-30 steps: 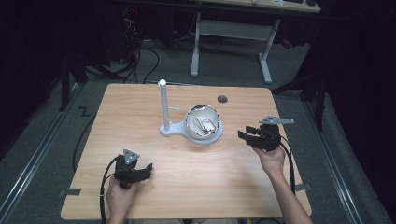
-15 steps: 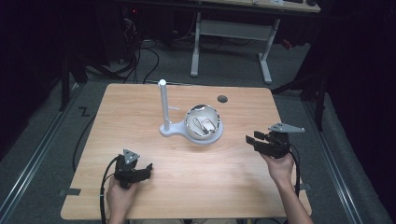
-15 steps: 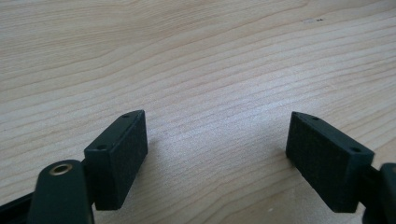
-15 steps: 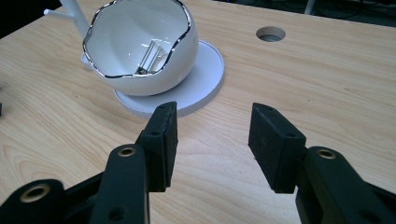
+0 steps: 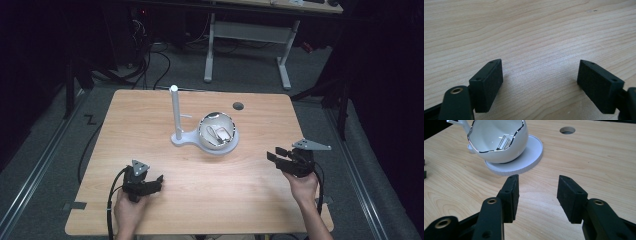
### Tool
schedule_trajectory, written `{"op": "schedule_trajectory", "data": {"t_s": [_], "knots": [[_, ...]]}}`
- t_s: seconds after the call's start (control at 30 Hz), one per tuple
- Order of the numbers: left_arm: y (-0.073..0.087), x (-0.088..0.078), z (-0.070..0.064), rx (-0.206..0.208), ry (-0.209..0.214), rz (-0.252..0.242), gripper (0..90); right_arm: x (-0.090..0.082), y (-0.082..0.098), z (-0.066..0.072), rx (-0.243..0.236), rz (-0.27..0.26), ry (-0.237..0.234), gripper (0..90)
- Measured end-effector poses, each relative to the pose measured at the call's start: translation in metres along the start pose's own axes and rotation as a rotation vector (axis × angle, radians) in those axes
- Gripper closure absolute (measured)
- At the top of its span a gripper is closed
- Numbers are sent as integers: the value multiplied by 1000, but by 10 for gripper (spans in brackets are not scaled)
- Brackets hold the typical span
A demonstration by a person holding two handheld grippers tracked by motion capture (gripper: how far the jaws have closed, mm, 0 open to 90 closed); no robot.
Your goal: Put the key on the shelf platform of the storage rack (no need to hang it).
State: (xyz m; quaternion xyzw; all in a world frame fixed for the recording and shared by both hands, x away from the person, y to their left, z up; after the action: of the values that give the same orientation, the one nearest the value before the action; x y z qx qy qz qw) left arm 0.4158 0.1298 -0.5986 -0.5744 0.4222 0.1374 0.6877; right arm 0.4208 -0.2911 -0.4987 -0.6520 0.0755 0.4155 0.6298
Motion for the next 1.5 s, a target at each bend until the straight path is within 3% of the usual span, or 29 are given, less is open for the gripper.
{"op": "schedule_trajectory", "data": {"t_s": [1.0,1.5], "knots": [[0,0,0,0,0,0,210,20,38,19,30,32,-65,529],[0,0,0,0,0,0,210,36,58,30,24,83,-79,529]]}}
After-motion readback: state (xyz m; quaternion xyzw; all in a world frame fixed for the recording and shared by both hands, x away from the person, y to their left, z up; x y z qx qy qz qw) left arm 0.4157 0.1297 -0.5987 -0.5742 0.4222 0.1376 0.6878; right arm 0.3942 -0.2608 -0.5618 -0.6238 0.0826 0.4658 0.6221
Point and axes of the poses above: each handheld gripper's, and its own axes: x roughly forward along the jaws, y roughly out of its underside, z roughly to its left, the point moved 9 cm from there along x, roughly forward along the jaws, and after that the axes turned 5 degrees about z, right-handed, at the moved point
